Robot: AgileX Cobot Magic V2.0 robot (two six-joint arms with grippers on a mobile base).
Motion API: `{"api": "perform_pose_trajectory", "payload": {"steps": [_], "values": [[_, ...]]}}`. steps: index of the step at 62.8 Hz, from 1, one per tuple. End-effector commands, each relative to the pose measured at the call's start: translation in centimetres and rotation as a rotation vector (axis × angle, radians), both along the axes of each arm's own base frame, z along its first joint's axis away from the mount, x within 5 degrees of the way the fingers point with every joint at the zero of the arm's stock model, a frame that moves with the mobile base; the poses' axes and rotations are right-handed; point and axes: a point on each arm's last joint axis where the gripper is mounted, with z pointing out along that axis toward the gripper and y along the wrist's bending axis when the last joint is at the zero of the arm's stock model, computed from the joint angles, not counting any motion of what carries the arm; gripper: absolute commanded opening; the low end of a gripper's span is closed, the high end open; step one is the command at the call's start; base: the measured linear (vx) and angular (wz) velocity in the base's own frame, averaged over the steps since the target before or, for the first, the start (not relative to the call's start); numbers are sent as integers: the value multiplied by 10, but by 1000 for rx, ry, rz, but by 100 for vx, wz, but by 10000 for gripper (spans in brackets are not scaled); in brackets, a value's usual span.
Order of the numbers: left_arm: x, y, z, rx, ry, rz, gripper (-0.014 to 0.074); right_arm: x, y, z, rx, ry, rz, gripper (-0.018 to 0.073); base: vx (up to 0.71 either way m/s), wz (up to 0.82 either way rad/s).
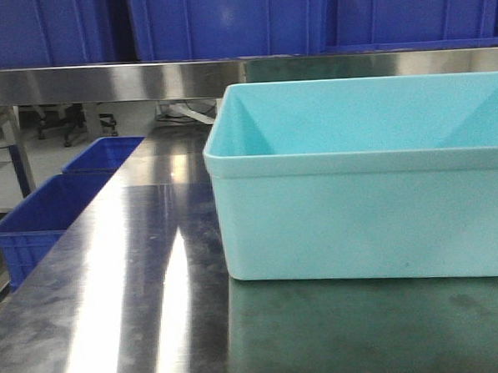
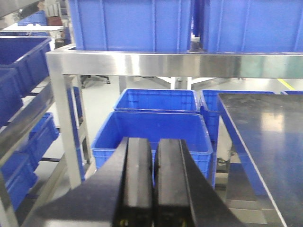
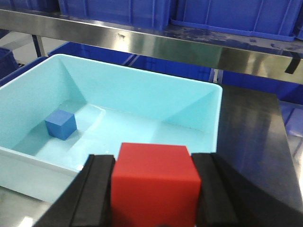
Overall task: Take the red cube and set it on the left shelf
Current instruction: 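Lift the red cube out of the teal bin with the right gripper, then drive the base across the room holding the red cube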
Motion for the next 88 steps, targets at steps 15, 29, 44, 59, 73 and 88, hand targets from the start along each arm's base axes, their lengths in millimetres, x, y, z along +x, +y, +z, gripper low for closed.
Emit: {"api": "perform_pose_trajectory", "payload": {"steps": [15,29,44,59,73,88], "values": [[0,0,0,-13,-67,3,90,0,1,16,2,-112,7,151,-4,33],[0,0,0,-13,-67,3,90,0,1,16,2,-112,7,151,-9,54],[0,0,0,-13,-67,3,90,0,1,16,2,-112,7,151,-16,90],[0,0,0,-13,-67,3,90,0,1,16,2,-112,7,151,-18,93],[0,0,0,-13,-67,3,90,0,1,16,1,-111,6,151,-10,107],[0,0,0,-13,-67,2,90,0,1,16,1,-111,6,151,-1,113]]}}
